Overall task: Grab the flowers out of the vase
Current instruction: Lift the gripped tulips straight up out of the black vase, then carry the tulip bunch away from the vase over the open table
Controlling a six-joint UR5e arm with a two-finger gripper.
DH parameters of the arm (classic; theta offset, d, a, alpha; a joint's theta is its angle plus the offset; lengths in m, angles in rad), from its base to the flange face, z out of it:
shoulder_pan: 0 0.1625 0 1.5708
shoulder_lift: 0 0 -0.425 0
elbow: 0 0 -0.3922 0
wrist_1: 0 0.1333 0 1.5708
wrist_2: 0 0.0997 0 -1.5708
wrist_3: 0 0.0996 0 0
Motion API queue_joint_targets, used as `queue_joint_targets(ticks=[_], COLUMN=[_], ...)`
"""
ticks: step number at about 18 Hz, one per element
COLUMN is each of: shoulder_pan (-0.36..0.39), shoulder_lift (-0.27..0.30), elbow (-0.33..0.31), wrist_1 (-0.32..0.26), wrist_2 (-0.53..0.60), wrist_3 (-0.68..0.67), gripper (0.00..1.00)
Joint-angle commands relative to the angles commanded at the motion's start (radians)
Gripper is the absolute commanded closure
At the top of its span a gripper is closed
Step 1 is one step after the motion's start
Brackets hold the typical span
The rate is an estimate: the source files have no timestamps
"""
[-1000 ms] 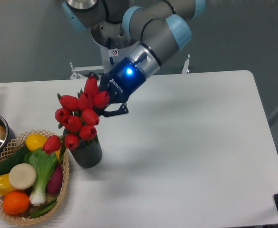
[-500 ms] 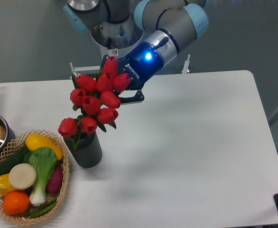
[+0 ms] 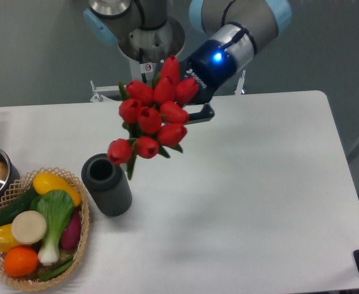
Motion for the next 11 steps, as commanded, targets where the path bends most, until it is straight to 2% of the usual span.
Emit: queue_joint_targets(ticks=[3,6,9,11], shoulder_pan=[0.0,0.002,0.003,0.003], shoulder_lift=[-0.011,-0.008,-0.011,-0.012], elbow=[0.048,0.054,0.051,0.032], wrist_1=[0.002,-0.001,-0.003,-0.006], wrist_2=[0.213,0.449,0.574,0.683], wrist_3=[0.003,0.043,0.057,0.122], gripper=[1.0,1.0,1.0,1.0])
